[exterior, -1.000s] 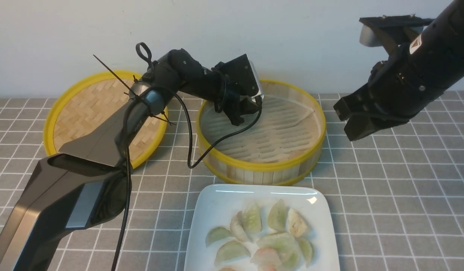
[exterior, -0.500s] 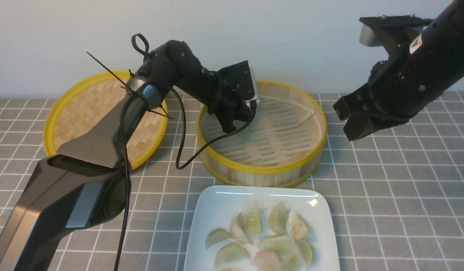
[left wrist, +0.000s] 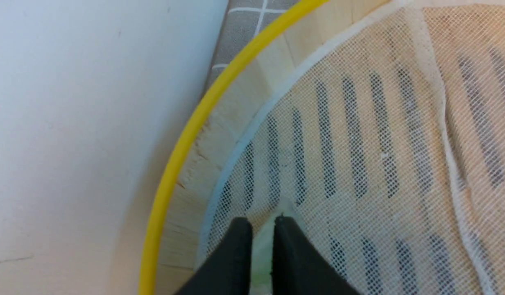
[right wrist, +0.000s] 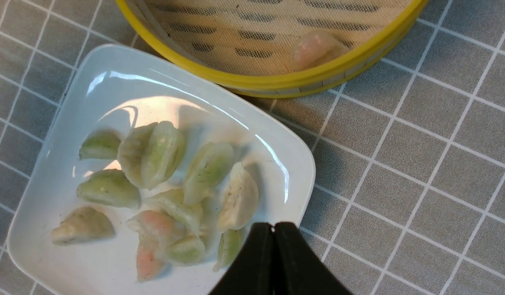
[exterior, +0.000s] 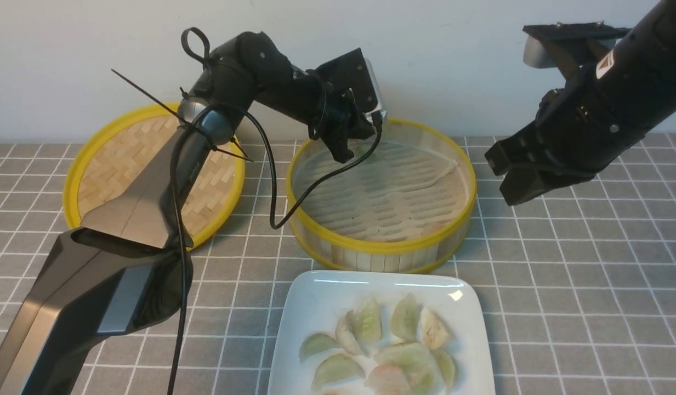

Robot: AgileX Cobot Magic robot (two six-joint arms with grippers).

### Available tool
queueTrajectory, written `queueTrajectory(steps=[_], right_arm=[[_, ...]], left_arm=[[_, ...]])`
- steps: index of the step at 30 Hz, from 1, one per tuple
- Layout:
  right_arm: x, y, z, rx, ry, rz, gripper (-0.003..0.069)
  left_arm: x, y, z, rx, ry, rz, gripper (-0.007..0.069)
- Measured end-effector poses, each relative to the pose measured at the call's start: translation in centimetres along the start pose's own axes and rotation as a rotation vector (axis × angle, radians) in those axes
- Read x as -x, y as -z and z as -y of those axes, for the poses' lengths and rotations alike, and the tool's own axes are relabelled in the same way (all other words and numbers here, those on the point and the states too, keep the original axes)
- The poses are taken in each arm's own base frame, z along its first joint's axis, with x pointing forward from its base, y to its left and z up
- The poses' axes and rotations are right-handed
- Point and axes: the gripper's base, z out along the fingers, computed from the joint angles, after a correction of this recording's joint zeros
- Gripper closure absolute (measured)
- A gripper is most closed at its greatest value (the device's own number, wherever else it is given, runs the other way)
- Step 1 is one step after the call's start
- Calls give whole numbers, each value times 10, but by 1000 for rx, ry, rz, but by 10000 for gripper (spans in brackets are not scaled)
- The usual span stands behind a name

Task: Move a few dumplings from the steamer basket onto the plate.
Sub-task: Use the right arm to grab a dumpling from inside the steamer

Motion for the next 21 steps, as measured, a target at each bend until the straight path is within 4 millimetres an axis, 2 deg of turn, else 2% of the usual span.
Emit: queueTrajectory(steps=[4, 5, 6, 9, 21], right_arm=[[0, 0, 0, 1, 0, 0, 673], [0, 0, 0, 1, 0, 0, 673], [0, 0, 0, 2, -1, 0, 673], [0, 0, -1, 13, -6, 0, 673], [0, 0, -2, 19, -8, 1, 673]], left_arm=[[-10, -11, 1, 15, -5, -4, 374], [-10, -11, 1, 19, -5, -3, 358], [-14, -16, 1, 33, -2, -2, 298], [-19, -21, 1, 43, 5, -4, 225], [-28, -32, 5, 35, 46, 0, 208]])
